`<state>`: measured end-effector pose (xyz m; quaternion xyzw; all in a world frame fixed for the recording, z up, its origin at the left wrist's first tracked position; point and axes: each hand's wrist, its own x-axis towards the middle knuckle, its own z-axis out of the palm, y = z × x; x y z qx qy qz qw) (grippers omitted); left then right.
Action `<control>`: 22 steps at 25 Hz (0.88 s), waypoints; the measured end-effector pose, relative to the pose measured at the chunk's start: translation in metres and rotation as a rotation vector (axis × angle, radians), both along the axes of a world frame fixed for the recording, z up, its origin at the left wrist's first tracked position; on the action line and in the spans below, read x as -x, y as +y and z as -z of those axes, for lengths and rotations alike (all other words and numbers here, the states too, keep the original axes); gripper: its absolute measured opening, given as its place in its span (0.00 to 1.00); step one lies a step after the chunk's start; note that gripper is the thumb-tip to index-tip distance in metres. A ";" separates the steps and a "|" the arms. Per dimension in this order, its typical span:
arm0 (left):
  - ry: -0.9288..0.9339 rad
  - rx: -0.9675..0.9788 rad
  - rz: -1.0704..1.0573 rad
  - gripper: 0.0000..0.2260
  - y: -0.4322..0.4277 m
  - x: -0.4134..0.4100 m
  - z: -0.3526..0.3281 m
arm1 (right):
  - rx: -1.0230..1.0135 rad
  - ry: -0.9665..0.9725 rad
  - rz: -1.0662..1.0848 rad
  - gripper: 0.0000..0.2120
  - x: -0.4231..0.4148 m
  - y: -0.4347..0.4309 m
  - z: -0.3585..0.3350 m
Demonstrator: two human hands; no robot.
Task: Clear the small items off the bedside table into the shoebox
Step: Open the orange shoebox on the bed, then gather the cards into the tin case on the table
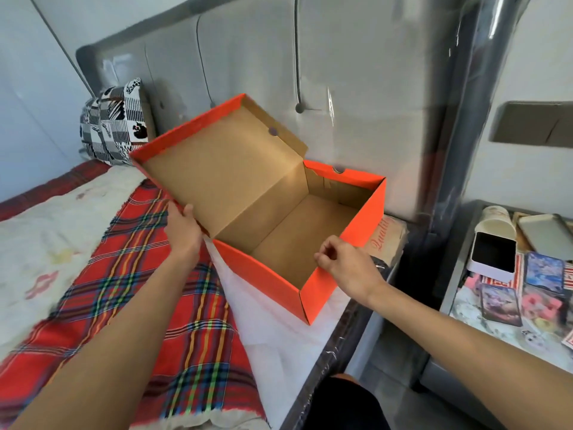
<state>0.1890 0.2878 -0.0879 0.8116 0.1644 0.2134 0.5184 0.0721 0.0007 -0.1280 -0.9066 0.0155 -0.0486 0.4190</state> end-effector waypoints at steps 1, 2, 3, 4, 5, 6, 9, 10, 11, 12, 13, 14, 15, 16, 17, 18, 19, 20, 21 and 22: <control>0.070 0.120 -0.008 0.14 0.003 -0.007 0.003 | -0.005 -0.005 -0.008 0.06 0.000 0.000 0.001; 0.112 0.246 -0.007 0.10 0.006 -0.014 0.004 | -0.014 -0.013 -0.013 0.06 -0.001 -0.001 0.002; 0.139 0.306 -0.015 0.09 0.007 -0.017 0.003 | -0.023 -0.018 -0.015 0.07 -0.002 -0.001 0.004; 0.149 0.350 -0.020 0.10 0.008 -0.019 0.003 | -0.029 -0.021 -0.018 0.07 -0.002 -0.001 0.004; 0.173 0.309 -0.020 0.11 0.009 -0.019 0.003 | -0.032 -0.020 -0.025 0.07 -0.002 -0.002 0.004; 0.195 0.284 -0.006 0.11 0.007 -0.015 0.002 | -0.037 -0.020 -0.039 0.07 -0.001 -0.003 0.003; 0.262 -0.097 0.006 0.09 -0.004 0.006 -0.009 | -0.071 -0.029 -0.111 0.06 0.006 -0.010 -0.009; 0.259 -0.243 0.020 0.11 -0.011 0.015 -0.016 | -0.090 -0.045 -0.134 0.06 0.010 -0.013 -0.014; 0.222 -0.377 0.062 0.13 -0.026 0.026 -0.025 | -0.106 -0.060 -0.145 0.05 0.016 -0.019 -0.020; 0.164 -0.442 0.116 0.16 -0.044 0.037 -0.034 | -0.120 -0.071 -0.154 0.06 0.023 -0.026 -0.027; 0.107 -0.465 0.182 0.18 -0.066 0.049 -0.044 | -0.121 -0.074 -0.158 0.06 0.030 -0.034 -0.035; 0.058 -0.457 0.257 0.19 -0.091 0.063 -0.053 | -0.110 -0.074 -0.157 0.05 0.040 -0.045 -0.043; 0.023 -0.415 0.337 0.18 -0.118 0.076 -0.061 | -0.084 -0.072 -0.152 0.04 0.052 -0.060 -0.050; 0.000 -0.364 0.423 0.16 -0.146 0.089 -0.067 | -0.049 -0.077 -0.139 0.03 0.062 -0.078 -0.056; -0.015 -0.320 0.508 0.14 -0.174 0.102 -0.072 | -0.002 -0.085 -0.115 0.03 0.073 -0.098 -0.061; -0.022 -0.275 0.582 0.13 -0.199 0.113 -0.074 | 0.050 -0.080 -0.085 0.03 0.082 -0.118 -0.065; -0.010 -0.219 0.651 0.11 -0.228 0.125 -0.073 | 0.107 -0.060 -0.042 0.03 0.093 -0.143 -0.067; 0.017 -0.160 0.705 0.10 -0.253 0.135 -0.071 | 0.161 -0.031 0.005 0.04 0.101 -0.165 -0.066; 0.052 -0.101 0.751 0.09 -0.276 0.141 -0.065 | 0.223 0.010 0.059 0.04 0.107 -0.189 -0.061; 0.099 -0.037 0.789 0.08 -0.301 0.145 -0.054 | 0.300 0.052 0.112 0.05 0.111 -0.214 -0.050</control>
